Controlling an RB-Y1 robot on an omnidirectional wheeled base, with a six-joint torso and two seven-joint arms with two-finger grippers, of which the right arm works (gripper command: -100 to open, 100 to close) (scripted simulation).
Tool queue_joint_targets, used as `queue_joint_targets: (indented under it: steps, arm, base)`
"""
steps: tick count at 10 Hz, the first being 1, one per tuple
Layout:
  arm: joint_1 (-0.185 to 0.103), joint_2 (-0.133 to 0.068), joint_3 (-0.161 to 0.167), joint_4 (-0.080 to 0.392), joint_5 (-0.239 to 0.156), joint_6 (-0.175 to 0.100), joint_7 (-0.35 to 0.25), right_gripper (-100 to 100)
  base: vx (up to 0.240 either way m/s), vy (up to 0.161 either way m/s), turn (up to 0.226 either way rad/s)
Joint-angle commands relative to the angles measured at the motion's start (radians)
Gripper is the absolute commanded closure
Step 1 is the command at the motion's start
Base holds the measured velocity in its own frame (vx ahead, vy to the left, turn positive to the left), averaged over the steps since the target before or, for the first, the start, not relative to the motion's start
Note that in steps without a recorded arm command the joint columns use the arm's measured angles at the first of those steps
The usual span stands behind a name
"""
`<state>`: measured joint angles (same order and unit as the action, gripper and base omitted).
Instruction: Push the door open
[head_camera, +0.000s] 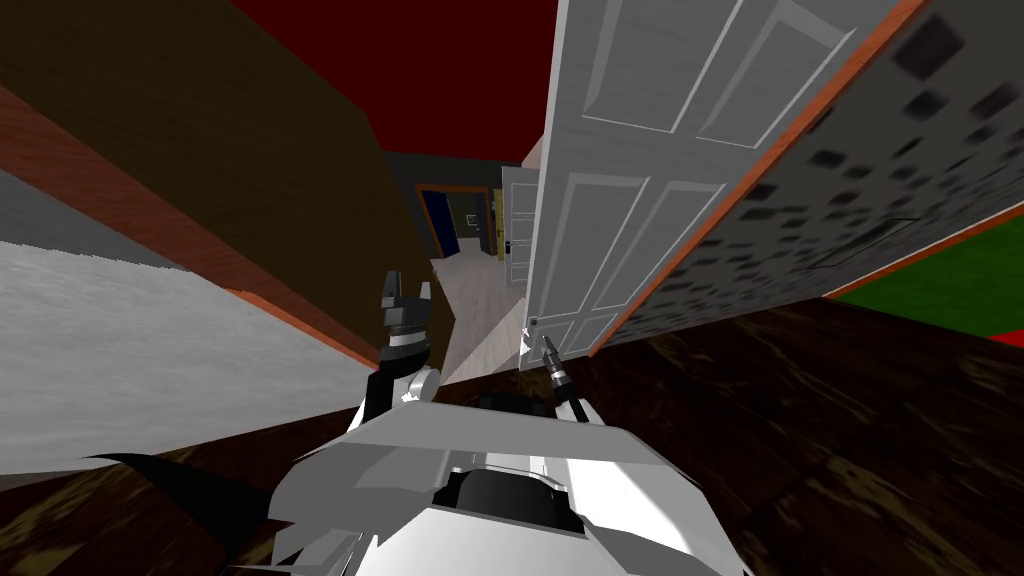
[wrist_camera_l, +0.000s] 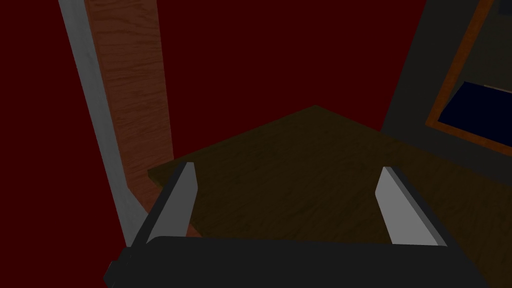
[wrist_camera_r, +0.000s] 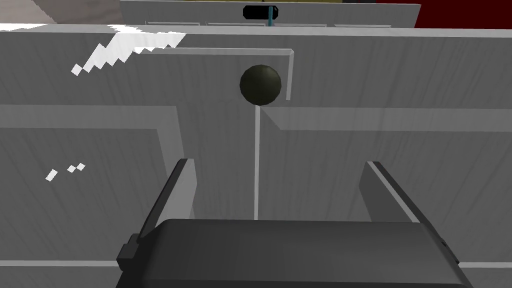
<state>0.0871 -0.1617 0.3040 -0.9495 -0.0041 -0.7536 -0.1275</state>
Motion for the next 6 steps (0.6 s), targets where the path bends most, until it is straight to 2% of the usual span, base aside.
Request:
queue_joint_targets:
  steps: [1, 6]
  arm:
    - [-0.007, 0.005, -0.004, 0.01, -0.001, -0.001, 0.003, -100]
    - [-0.031, 0.026, -0.023, 0.043, -0.004, -0.001, 0.015, -100]
  base:
    - [0.175, 0.033, 0.038]
    - [0.216, 0.062, 0.035]
